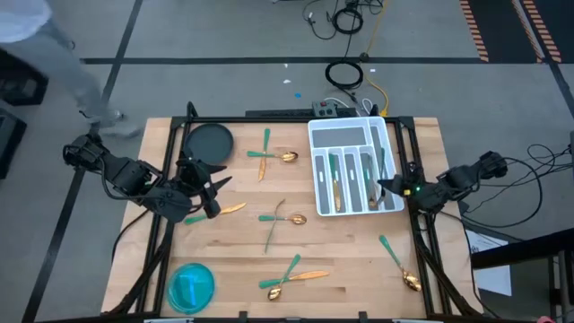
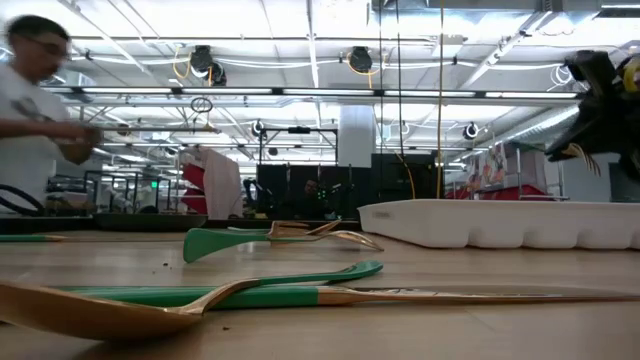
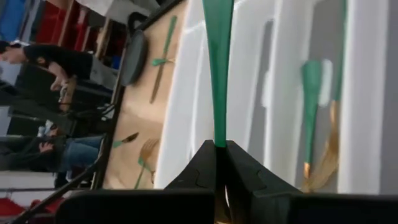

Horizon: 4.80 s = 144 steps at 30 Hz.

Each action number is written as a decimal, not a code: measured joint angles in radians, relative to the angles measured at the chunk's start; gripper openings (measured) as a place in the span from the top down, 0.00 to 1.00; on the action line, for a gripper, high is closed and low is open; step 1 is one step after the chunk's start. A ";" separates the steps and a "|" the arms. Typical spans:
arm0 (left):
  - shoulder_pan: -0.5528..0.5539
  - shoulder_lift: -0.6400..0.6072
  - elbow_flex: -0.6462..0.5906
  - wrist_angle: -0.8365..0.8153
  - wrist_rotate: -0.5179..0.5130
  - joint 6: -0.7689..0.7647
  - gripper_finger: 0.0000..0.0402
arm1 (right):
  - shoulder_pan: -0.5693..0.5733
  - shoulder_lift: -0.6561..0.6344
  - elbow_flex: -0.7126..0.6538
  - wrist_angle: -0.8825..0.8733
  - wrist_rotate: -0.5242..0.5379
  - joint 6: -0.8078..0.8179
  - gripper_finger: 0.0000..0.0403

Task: Sort silverware
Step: Put the bottom green fork on the silverware tray with the other green forks, then put the top green spoon on the silverware tray

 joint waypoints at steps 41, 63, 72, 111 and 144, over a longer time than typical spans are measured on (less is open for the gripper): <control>0.002 0.000 0.000 0.000 0.003 0.054 0.63 | -0.360 0.537 -0.042 0.334 -0.269 -0.197 0.78; 0.316 0.055 0.000 0.041 -0.010 0.084 0.63 | -0.378 0.529 0.625 0.431 0.048 -1.058 0.45; 0.650 0.284 0.000 0.357 0.481 0.669 0.63 | -0.377 0.581 0.893 0.198 0.007 -1.250 0.45; 1.099 0.854 0.000 0.457 1.155 0.991 0.63 | -0.377 0.571 0.909 0.135 -0.242 -1.228 0.45; 0.848 0.664 0.215 0.227 0.802 1.734 0.98 | -0.377 0.507 0.909 0.208 -0.295 -1.232 0.45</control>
